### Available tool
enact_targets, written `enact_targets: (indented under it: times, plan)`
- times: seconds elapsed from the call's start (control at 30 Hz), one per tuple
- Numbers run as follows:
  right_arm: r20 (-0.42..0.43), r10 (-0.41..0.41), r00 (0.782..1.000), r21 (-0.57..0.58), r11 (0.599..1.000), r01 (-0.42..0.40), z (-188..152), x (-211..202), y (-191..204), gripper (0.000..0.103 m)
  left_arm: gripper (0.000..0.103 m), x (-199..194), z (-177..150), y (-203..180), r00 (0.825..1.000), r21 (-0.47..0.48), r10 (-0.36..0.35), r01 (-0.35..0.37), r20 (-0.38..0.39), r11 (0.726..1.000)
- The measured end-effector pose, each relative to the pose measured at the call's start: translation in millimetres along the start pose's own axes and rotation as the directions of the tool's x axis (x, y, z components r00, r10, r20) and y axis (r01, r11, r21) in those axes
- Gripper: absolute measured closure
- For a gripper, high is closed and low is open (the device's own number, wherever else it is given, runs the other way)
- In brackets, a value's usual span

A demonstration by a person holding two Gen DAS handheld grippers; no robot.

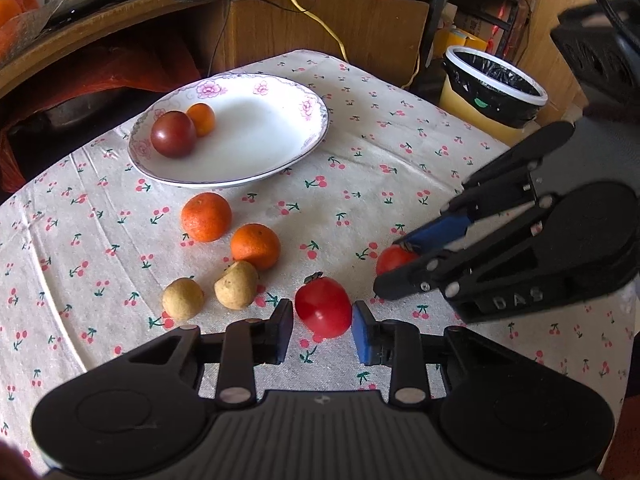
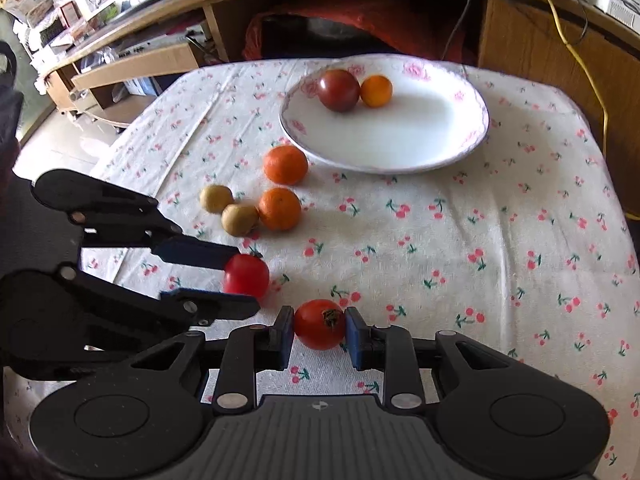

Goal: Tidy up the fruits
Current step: 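Carry both red tomatoes into the white bowl and open both tools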

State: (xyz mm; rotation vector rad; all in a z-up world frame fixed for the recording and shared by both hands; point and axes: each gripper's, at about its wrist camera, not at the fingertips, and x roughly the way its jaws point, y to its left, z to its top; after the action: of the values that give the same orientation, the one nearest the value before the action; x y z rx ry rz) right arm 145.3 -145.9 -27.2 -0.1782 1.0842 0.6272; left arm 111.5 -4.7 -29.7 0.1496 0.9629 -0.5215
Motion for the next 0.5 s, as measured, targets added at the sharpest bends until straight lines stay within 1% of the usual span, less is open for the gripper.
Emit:
enact_targets:
  times: [0.13, 0.5]
  plan:
    - [0.014, 0.004, 1.000, 0.015, 1.000, -0.005, 0.3, -1.9, -3.5, 0.077, 0.059, 4.2, -0.1, -4.1, 1.000, 0.013, 0.011, -0.011, -0.001, 1.000]
    - [0.027, 0.008, 1.000, 0.018, 1.000, -0.008, -3.8, -4.6, -5.1, 0.076, 0.058, 11.1, 3.8, -9.4, 1.000, 0.043, 0.031, -0.031, 0.007, 0.999]
